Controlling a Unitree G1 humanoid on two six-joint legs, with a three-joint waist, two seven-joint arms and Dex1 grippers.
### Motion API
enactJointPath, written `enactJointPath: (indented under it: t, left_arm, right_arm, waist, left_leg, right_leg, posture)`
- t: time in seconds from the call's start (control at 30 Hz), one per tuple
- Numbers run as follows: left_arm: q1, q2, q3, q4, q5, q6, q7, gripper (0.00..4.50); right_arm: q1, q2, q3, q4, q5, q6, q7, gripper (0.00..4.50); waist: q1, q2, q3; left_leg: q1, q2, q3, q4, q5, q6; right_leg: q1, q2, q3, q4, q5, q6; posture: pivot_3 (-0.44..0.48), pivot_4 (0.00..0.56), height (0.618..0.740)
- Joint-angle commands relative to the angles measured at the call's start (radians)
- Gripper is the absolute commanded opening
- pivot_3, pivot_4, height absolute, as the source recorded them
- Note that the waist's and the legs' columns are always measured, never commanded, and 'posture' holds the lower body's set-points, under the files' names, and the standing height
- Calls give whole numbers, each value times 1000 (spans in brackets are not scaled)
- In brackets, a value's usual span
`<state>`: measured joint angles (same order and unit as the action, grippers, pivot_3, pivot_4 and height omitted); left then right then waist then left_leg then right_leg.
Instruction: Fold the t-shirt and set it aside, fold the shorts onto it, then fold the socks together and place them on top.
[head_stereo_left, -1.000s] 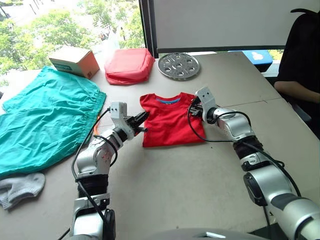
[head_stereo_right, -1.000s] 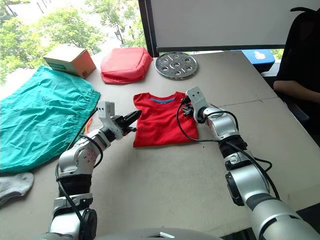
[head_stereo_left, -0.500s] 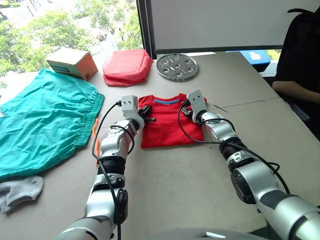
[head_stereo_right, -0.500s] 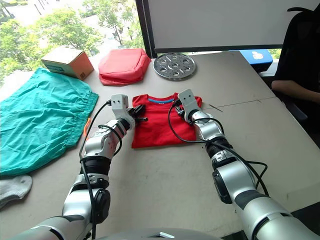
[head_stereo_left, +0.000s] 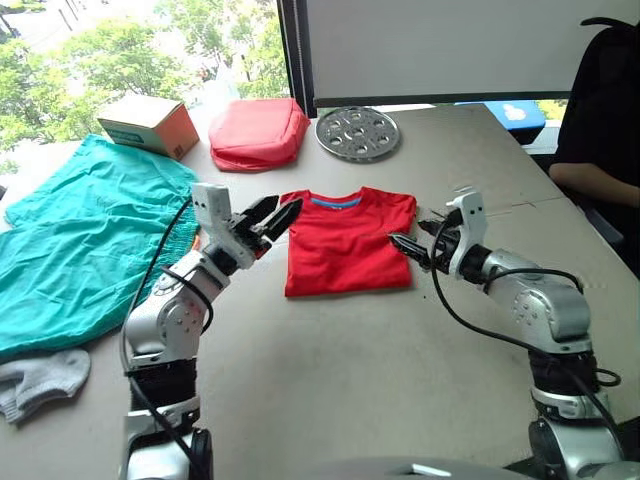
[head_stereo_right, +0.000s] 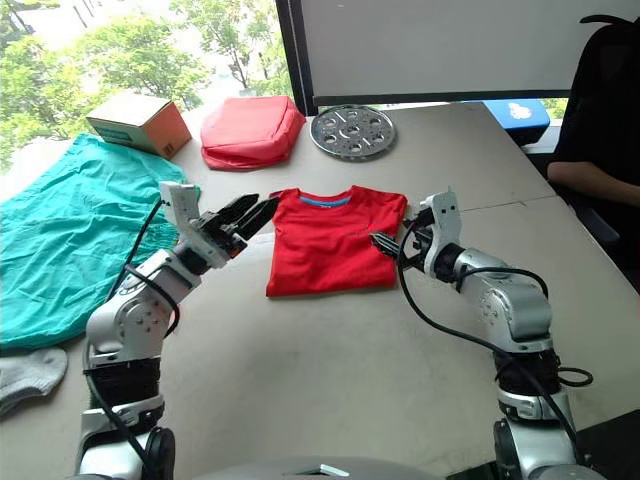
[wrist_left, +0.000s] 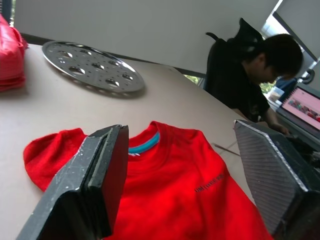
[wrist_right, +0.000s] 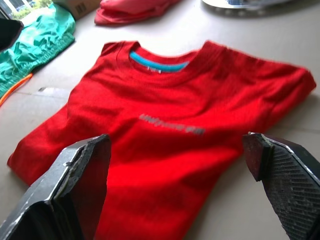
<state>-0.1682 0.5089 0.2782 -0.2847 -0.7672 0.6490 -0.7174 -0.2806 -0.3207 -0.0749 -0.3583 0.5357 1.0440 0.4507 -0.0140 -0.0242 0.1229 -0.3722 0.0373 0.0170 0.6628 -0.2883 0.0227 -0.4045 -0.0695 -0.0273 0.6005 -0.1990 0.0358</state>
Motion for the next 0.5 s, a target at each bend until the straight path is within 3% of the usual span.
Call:
enactJointPath:
  t: [0.03, 0.23, 0.5]
  left_arm:
    - [118, 119, 46, -187, -96, 26, -152, 4389]
    - [434, 257, 184, -303, -102, -20, -319, 4389]
    - [607, 214, 196, -347, -63, -100, -318, 4389]
  right_arm:
    - [30, 4, -11, -95, 59, 109, -40, 4500]
    - [27, 125, -42, -23, 64, 147, -135, 4500]
    - [-36, 226, -4, 117, 44, 107, -163, 4500]
  waist:
    - [-1, 2, 1]
    - [3, 3, 2]
    - [-1, 1, 1]
  left_leg:
    - [0, 0, 1, 0, 0, 0]
    - [4, 1, 3, -2, 0, -1]
    - [-1, 1, 3, -5, 0, 0]
  right_leg:
    - [0, 0, 0, -1, 0, 0]
    - [-2, 1, 1, -1, -3, 5]
    - [-4, 1, 1, -7, -1, 1]
  posture:
    - [0, 150, 740]
    - [0, 150, 740]
    - [0, 150, 740]
